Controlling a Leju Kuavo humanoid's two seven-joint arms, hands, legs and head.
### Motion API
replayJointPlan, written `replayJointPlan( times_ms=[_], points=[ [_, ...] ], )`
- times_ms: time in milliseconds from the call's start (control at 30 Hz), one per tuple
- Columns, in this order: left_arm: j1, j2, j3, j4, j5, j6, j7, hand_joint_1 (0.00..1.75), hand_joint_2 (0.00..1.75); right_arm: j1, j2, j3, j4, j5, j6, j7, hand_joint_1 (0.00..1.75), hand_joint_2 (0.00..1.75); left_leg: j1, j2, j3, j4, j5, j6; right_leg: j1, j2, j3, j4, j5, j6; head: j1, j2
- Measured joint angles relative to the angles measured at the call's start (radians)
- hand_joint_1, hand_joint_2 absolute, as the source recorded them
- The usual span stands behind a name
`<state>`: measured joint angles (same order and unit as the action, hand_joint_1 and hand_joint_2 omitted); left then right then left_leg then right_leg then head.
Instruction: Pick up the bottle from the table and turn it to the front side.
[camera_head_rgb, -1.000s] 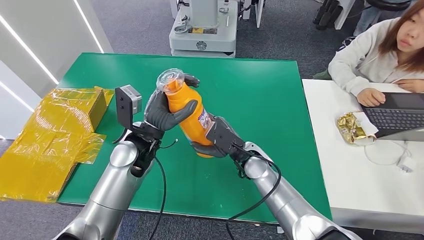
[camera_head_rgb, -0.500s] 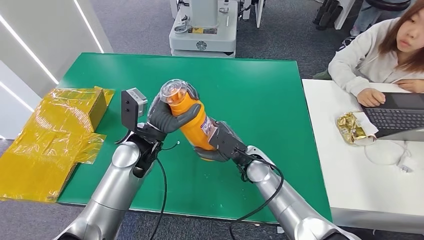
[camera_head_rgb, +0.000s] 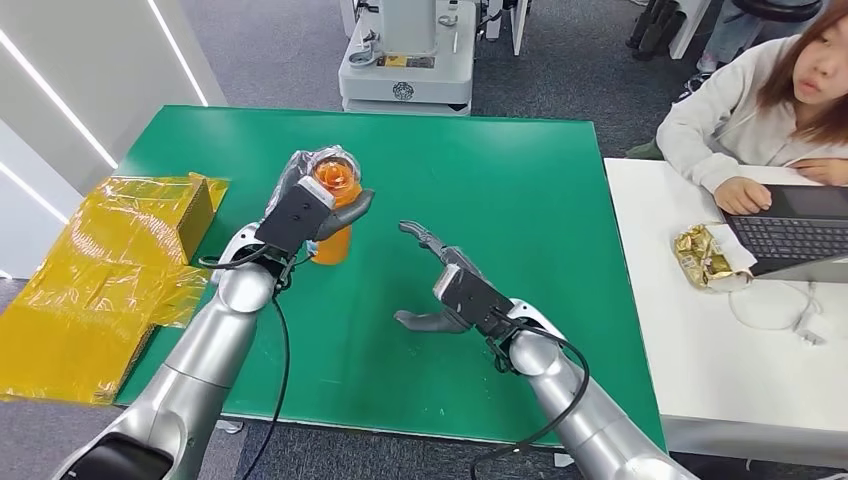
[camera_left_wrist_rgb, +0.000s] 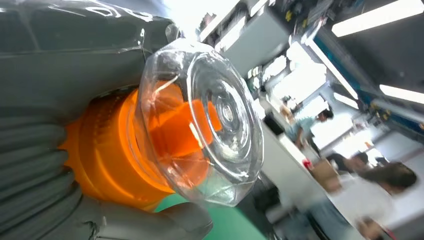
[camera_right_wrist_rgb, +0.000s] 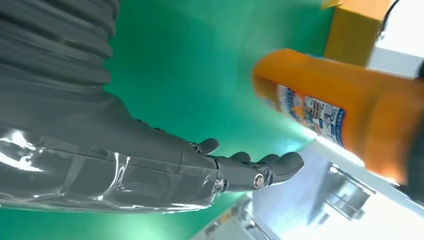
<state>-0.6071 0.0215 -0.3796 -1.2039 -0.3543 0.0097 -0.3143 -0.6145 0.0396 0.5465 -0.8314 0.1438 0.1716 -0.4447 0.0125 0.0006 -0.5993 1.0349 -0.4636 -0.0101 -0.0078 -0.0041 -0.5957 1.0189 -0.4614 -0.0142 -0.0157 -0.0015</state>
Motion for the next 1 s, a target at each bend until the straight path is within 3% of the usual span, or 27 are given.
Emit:
replayJointPlan(
  times_ms=[300, 500, 600, 833, 1000],
  points=[
    [-0.117, 0.063, -0.003, 0.150, -0.328, 0.163, -0.012, 1.75, 1.75, 0.076, -0.080, -0.003, -0.232, 0.000, 0.001, -0.017, 0.00, 1.75, 0.000, 0.001, 0.000, 0.001, 0.000, 0.000, 0.000, 0.001, 0.000, 0.000, 0.000, 0.000, 0.000, 0.000],
    [-0.250, 0.092, -0.082, 0.275, -0.774, 0.358, 0.060, 1.75, 1.75, 0.145, -0.122, -0.029, -0.376, 0.024, -0.013, 0.001, 0.00, 1.75, 0.000, 0.000, 0.000, 0.001, 0.000, 0.000, 0.000, 0.001, 0.000, 0.000, 0.000, 0.000, 0.000, 0.000],
    [-0.333, 0.100, -0.146, 0.348, -0.972, 0.409, 0.094, 1.75, 1.75, 0.180, -0.136, -0.041, -0.433, 0.044, -0.020, 0.007, 0.00, 1.75, 0.000, 0.000, -0.001, 0.001, 0.000, 0.000, 0.000, 0.001, 0.000, 0.000, 0.000, 0.000, 0.000, 0.000],
    [-0.444, 0.101, -0.239, 0.460, -1.134, 0.427, 0.125, 1.75, 1.75, 0.222, -0.147, -0.059, -0.493, 0.060, -0.027, -0.002, 0.00, 1.75, 0.000, 0.002, 0.000, 0.001, 0.000, 0.000, 0.000, 0.003, 0.000, 0.000, 0.001, 0.001, 0.000, 0.000],
    [-0.502, 0.122, -0.316, 0.531, -1.150, 0.427, 0.120, 1.75, 1.75, 0.250, -0.150, -0.072, -0.520, 0.069, -0.041, -0.015, 0.00, 1.75, 0.000, 0.003, 0.000, 0.001, 0.000, 0.000, 0.000, 0.003, 0.000, 0.001, 0.001, 0.000, 0.000, 0.000]
  ],
)
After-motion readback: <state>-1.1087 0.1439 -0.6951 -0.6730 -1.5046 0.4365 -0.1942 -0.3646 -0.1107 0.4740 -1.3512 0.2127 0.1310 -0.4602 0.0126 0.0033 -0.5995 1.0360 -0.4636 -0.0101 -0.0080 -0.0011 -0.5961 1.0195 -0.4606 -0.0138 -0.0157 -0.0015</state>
